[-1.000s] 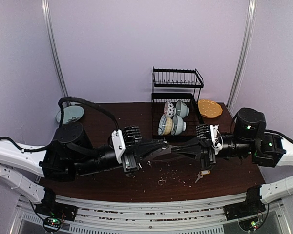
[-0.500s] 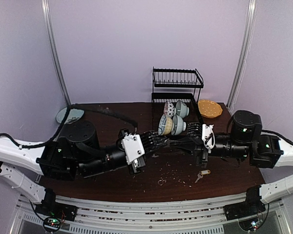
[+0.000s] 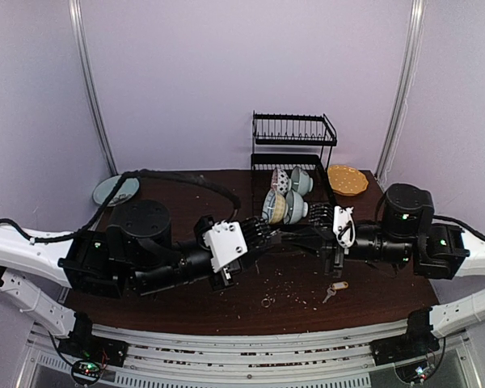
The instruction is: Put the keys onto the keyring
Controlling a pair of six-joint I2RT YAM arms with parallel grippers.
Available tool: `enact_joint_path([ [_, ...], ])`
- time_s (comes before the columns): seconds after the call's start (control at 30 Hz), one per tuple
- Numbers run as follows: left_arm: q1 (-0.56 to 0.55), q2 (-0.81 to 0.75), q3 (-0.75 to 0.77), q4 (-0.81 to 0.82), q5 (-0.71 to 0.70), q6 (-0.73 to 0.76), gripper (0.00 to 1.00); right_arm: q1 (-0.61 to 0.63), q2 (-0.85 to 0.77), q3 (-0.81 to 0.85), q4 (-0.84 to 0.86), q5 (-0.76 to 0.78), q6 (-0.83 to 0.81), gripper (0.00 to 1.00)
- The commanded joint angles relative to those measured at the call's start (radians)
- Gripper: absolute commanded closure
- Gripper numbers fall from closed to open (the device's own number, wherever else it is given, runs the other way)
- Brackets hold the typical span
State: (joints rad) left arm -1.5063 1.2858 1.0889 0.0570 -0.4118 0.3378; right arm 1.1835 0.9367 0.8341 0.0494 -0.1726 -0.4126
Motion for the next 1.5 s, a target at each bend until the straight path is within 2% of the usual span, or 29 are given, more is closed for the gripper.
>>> enact_joint_path([
  [0.0, 0.003, -0.004, 0.030, 0.043, -0.018, -0.006, 0.74, 0.012, -0.010, 0.018, 0.018, -0.005, -0.004, 1.00],
  [0.27, 0.003, -0.011, 0.032, 0.067, 0.029, -0.014, 0.74, 0.014, -0.009, 0.019, 0.011, -0.004, -0.008, 1.00],
  [0.43, 0.003, -0.013, 0.032, 0.064, 0.039, -0.016, 0.84, 0.013, -0.010, 0.018, 0.009, -0.004, -0.008, 1.00],
  [0.6, 0.003, -0.018, 0.033, 0.068, 0.070, -0.027, 0.77, 0.014, -0.004, 0.018, 0.006, 0.007, -0.009, 1.00],
  [0.7, 0.003, -0.015, 0.033, 0.067, 0.065, -0.026, 0.89, 0.014, -0.005, 0.019, 0.007, 0.005, -0.009, 1.00],
  [0.77, 0.003, -0.017, 0.032, 0.068, 0.063, -0.025, 1.00, 0.013, -0.008, 0.020, 0.007, 0.005, -0.011, 1.00],
  [1.1, 0.001, -0.039, 0.018, 0.056, 0.019, 0.003, 1.00, 0.014, -0.051, -0.036, 0.062, 0.019, -0.010, 1.00],
  [1.17, -0.002, -0.030, 0.027, 0.038, -0.003, 0.031, 1.00, 0.014, -0.048, -0.045, 0.070, 0.035, 0.016, 0.93],
  [1.33, -0.008, -0.019, 0.040, -0.014, -0.111, 0.091, 1.00, -0.011, -0.040, -0.067, 0.043, 0.038, 0.113, 0.50],
  [1.4, 0.003, -0.045, 0.022, -0.017, -0.137, 0.087, 1.00, -0.064, -0.052, -0.062, 0.015, -0.018, 0.191, 0.41],
  [1.47, 0.027, -0.067, 0.002, -0.025, -0.133, 0.034, 1.00, -0.159, -0.056, -0.055, -0.002, -0.080, 0.303, 0.38],
])
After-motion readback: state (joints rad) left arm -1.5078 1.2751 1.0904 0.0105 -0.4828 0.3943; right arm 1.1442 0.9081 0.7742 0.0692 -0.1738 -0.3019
